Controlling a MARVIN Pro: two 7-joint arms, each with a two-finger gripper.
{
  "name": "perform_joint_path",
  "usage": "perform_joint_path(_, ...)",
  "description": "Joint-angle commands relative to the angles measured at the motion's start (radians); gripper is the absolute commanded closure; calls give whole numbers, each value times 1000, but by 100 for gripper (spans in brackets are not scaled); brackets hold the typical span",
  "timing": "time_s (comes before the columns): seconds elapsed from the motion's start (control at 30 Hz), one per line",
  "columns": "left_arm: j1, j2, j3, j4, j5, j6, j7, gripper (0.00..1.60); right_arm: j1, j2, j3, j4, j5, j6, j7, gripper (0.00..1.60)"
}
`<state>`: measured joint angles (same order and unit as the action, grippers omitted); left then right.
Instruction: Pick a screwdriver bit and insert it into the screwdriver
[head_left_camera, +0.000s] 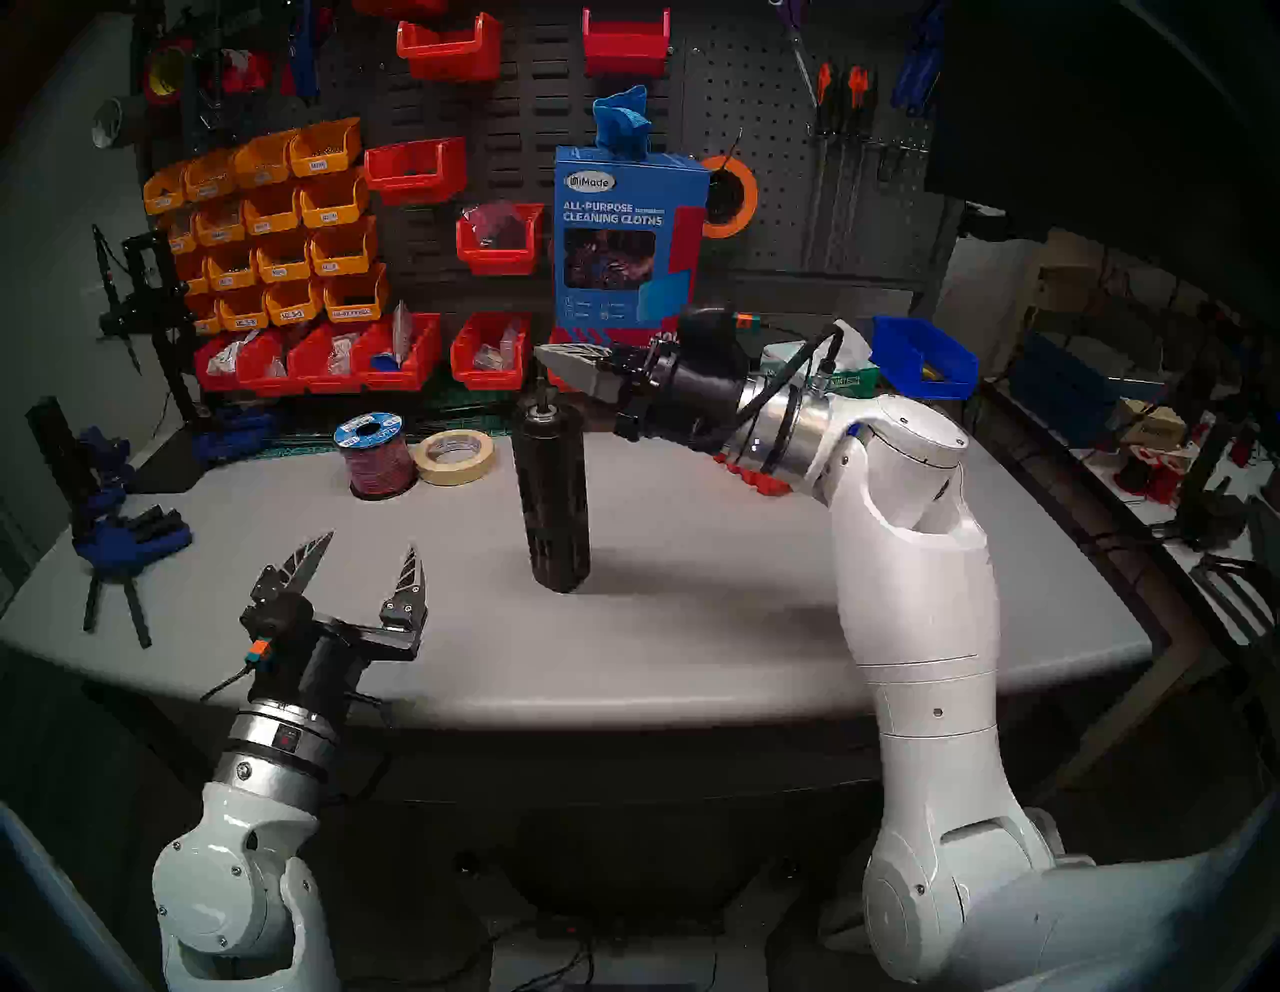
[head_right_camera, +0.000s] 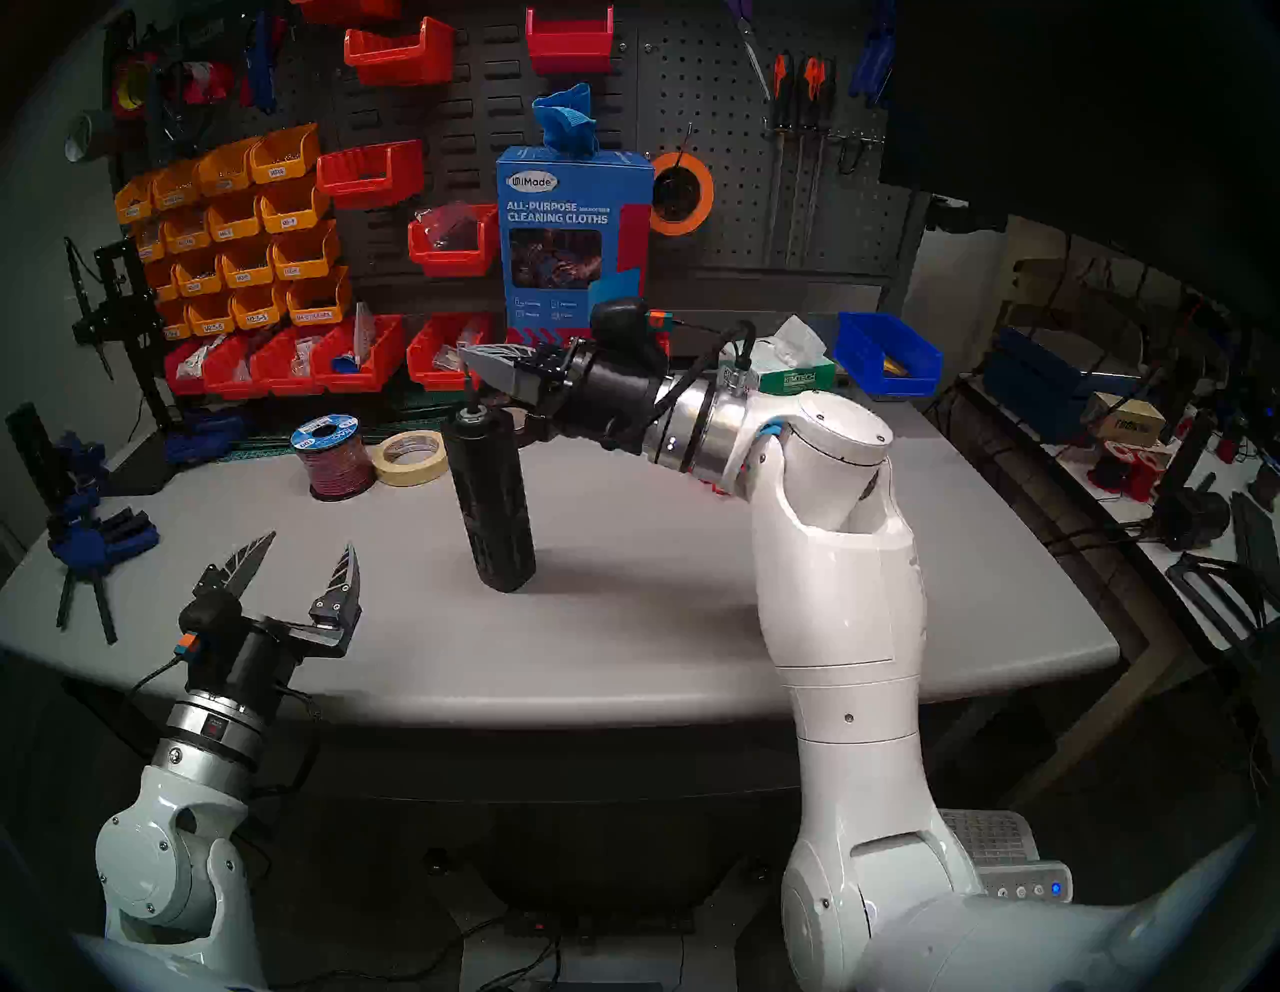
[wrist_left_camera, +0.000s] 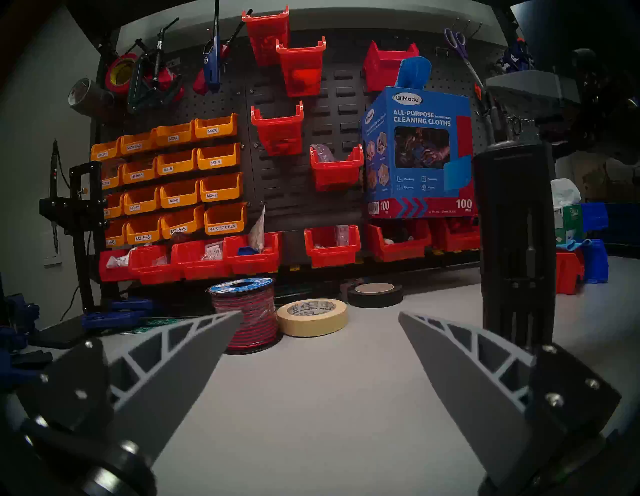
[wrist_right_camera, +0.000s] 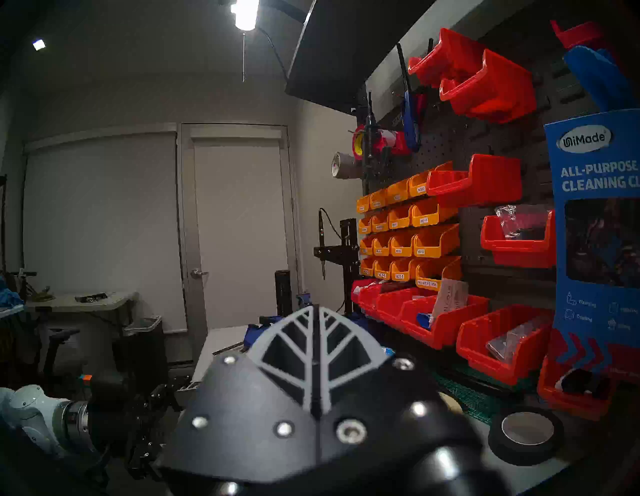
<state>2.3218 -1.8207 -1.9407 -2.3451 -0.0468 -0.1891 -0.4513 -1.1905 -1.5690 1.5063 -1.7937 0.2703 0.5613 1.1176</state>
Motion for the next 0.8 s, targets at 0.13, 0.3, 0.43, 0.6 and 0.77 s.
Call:
perform_joint_path(0.13,-8,0,2,-33,-2,-8,-2,0,5,3,7,-51,1,31,-3,160)
perform_joint_path(0.3,-8,-2,1,-33,-1,-7,-3,0,1,6,5,-55,-4,40,-4,160)
perform_joint_path(0.43,-9,-3,1,-33,-1,-7,-5,0,2,7,4,-51,-6,44,-2,160)
perform_joint_path(0.6,-10,-5,0,-33,-1,-7,-6,0,4,9,0,-48,-7,44,2,160)
perform_joint_path(0.77,-10,-6,-1,-33,0,-7,-8,0,2,13,-4,-52,-12,40,2,160)
